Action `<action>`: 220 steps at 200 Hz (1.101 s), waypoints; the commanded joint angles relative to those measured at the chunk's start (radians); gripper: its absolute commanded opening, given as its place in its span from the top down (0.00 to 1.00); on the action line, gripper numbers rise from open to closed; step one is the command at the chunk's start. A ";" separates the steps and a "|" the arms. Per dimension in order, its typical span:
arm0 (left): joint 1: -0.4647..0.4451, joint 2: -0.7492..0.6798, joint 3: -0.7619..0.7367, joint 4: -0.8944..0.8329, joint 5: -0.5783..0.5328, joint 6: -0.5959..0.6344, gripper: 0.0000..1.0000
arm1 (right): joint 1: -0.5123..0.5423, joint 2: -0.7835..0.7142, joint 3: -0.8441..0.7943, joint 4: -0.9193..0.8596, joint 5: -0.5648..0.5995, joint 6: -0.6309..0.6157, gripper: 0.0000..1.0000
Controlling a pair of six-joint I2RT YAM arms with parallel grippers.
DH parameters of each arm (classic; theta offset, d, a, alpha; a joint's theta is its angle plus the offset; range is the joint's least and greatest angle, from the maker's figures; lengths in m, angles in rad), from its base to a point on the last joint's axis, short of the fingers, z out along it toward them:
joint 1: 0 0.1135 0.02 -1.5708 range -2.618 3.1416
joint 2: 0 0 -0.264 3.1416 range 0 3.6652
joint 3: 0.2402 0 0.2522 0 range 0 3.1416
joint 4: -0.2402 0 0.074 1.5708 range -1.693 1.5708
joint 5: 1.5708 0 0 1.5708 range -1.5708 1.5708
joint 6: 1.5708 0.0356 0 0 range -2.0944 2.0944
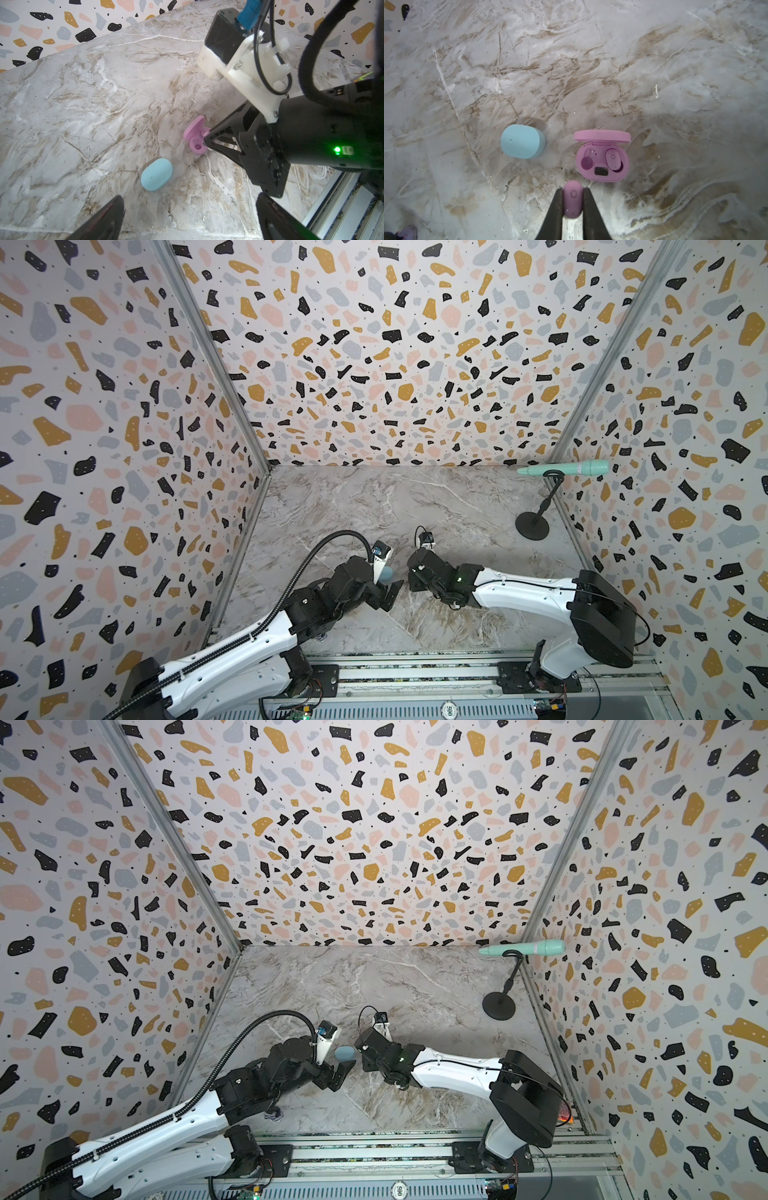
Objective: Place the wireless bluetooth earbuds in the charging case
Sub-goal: 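Carry the pink earbud over the open pink case with the right gripper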
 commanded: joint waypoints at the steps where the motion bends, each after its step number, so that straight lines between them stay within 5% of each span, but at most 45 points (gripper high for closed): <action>1: 0.005 0.001 -0.005 0.030 0.008 -0.004 0.00 | 0.004 0.011 0.002 -0.009 0.025 0.031 0.89; 220: 0.005 -0.008 -0.007 0.027 0.000 -0.004 0.00 | -0.042 0.125 0.033 0.024 0.010 0.024 0.89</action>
